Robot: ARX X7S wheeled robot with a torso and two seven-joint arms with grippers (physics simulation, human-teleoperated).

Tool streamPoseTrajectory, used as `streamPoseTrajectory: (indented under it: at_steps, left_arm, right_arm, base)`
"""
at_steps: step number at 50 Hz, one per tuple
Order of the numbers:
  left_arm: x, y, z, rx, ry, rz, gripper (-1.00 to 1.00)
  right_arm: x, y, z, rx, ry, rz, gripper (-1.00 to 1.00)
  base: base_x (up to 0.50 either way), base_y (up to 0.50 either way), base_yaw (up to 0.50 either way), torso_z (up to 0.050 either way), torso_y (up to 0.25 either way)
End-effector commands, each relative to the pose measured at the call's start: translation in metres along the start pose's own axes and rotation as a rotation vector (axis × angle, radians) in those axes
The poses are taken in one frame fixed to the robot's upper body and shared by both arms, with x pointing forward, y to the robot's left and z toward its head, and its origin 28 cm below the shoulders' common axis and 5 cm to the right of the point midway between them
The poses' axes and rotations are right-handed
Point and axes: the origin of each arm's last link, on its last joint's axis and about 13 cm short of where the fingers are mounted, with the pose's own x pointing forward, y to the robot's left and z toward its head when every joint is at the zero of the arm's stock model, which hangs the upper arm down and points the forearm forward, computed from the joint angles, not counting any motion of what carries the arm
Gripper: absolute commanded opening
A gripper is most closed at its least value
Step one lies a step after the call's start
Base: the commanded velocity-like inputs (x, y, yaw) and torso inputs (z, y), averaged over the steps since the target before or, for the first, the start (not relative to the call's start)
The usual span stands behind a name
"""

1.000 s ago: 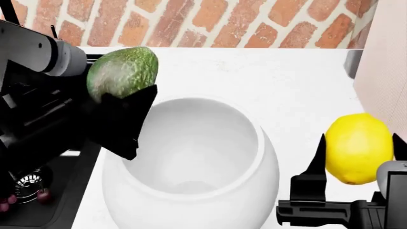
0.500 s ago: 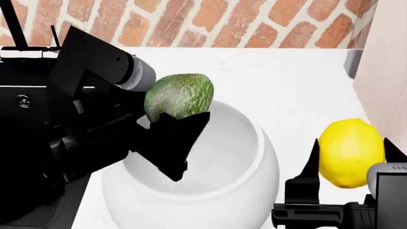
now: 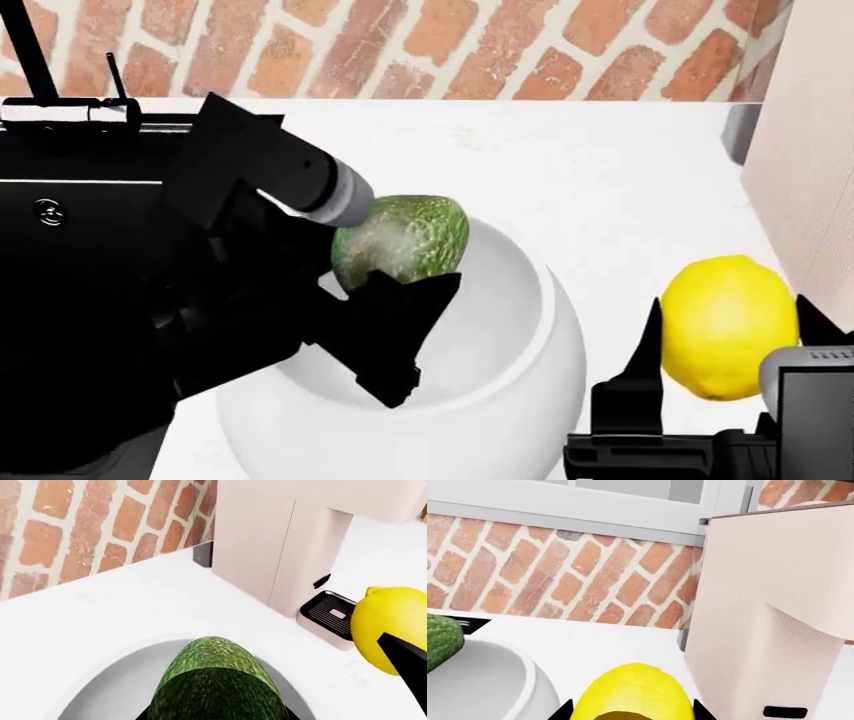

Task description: There is a mixed pile of frozen fruits and vegetables on the counter. Locate all the frozen vegetables and place the items in a bowl on the counter. Take all the frozen fruits and defrost them in a running sink.

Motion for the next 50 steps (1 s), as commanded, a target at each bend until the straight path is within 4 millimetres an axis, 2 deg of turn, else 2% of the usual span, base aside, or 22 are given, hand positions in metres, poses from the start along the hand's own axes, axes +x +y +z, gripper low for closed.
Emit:
streamPoseTrajectory:
  at_steps: [1, 9, 10, 26, 32, 41, 47, 50]
  left_arm:
    - [0.006, 0.003, -0.001, -0.036, -0.009, -0.024, -1.00]
    - [0.003, 0.002, 0.003, -0.029, -0.009, -0.022, -1.00]
    - [0.003, 0.002, 0.004, -0.027, -0.009, -0.020, 1.00]
    - [0.002, 0.000, 0.010, -0.026, -0.031, -0.023, 1.00]
    - [-0.008, -0.001, 0.017, -0.018, -0.071, -0.002, 1.00]
    - [-0.053, -0.005, 0.033, 0.034, -0.205, 0.103, 1.00]
    - [-0.086, -0.001, 0.019, 0.032, -0.256, 0.227, 1.00]
    - [-0.095, 0.001, 0.014, 0.018, -0.272, 0.270, 1.00]
  right_arm:
    - [0.002, 0.000, 0.000, -0.011, -0.022, 0.008, -1.00]
    - [0.003, 0.000, -0.001, -0.010, -0.020, 0.009, -1.00]
    - [0.003, 0.000, 0.000, -0.011, -0.021, 0.010, -1.00]
    - [0.001, 0.002, 0.000, -0.017, -0.021, 0.015, -1.00]
    - [-0.001, 0.002, 0.000, -0.019, -0.020, 0.014, -1.00]
    - [-0.001, 0.000, 0.001, -0.021, -0.024, 0.007, -1.00]
    - [-0.001, -0.003, 0.005, -0.025, -0.033, -0.001, -1.00]
    - [-0.004, -0.005, 0.009, -0.025, -0.043, -0.010, -1.00]
  base:
    - [0.00, 0.00, 0.00, 0.000, 0.000]
    - [0.00, 0.00, 0.00, 0.000, 0.000]
    - [0.00, 0.00, 0.00, 0.000, 0.000]
    - [0.00, 0.00, 0.00, 0.001, 0.000]
    - [0.00, 0.00, 0.00, 0.000, 0.002]
    - [0.00, 0.00, 0.00, 0.000, 0.000]
    - [0.00, 0.00, 0.00, 0.000, 0.000]
    - [0.00, 0.00, 0.00, 0.000, 0.000]
